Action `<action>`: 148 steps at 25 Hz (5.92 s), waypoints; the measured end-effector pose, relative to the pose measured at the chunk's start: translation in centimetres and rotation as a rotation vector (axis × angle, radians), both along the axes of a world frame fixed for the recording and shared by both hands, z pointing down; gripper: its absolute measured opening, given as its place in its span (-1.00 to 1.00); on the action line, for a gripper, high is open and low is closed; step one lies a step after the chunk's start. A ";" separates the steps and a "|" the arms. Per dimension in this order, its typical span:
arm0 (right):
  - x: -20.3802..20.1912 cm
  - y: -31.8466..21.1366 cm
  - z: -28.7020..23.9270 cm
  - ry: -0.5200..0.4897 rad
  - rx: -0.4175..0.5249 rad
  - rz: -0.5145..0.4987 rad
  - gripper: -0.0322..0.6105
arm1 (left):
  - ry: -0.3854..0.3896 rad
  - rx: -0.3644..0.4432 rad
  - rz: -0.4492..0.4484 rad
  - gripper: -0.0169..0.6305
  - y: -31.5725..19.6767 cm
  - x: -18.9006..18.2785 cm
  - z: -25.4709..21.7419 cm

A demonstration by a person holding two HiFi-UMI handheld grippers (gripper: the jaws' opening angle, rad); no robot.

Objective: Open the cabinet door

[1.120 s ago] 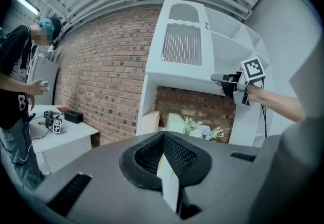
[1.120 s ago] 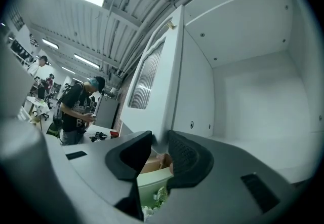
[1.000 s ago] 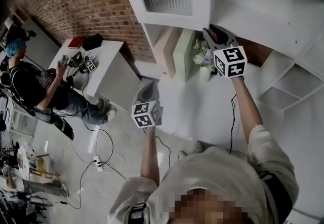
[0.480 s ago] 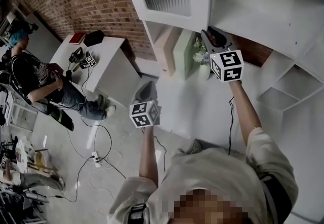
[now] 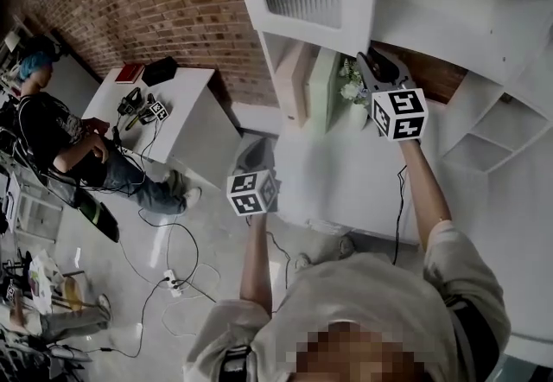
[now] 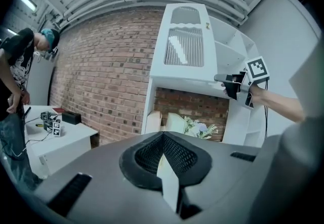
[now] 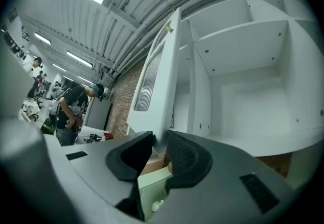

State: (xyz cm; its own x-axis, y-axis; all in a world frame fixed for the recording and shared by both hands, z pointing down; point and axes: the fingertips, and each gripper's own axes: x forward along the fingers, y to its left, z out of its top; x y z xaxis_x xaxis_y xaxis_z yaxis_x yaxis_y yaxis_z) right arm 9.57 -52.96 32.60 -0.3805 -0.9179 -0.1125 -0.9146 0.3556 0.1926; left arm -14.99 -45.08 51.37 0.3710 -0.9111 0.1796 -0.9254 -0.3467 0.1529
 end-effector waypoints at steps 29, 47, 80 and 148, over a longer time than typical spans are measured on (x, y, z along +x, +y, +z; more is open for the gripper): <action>-2.6 3.7 -0.5 0.009 -0.002 0.102 -0.58 | -0.007 0.022 0.187 -0.87 -0.3 -0.5 -1.3; -5.6 6.7 -0.1 -0.027 0.024 0.314 -0.57 | -0.009 0.035 0.381 -0.87 -3.3 -5.5 -1.1; -18.8 13.6 0.3 0.003 0.049 0.389 -0.62 | 0.023 0.081 0.489 -0.87 1.1 -13.1 -1.7; -6.2 14.7 9.1 0.000 -0.066 0.271 -0.86 | -0.019 0.037 0.410 -0.87 1.5 3.3 -1.5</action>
State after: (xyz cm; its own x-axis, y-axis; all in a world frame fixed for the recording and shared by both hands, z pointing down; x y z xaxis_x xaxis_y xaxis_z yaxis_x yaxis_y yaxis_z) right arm 3.40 -38.26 41.70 -0.1203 -0.9915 -0.0488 -0.9781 0.1100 0.1766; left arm -11.64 -43.62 49.88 0.7016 -0.6943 0.1602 -0.7120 -0.6923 0.1176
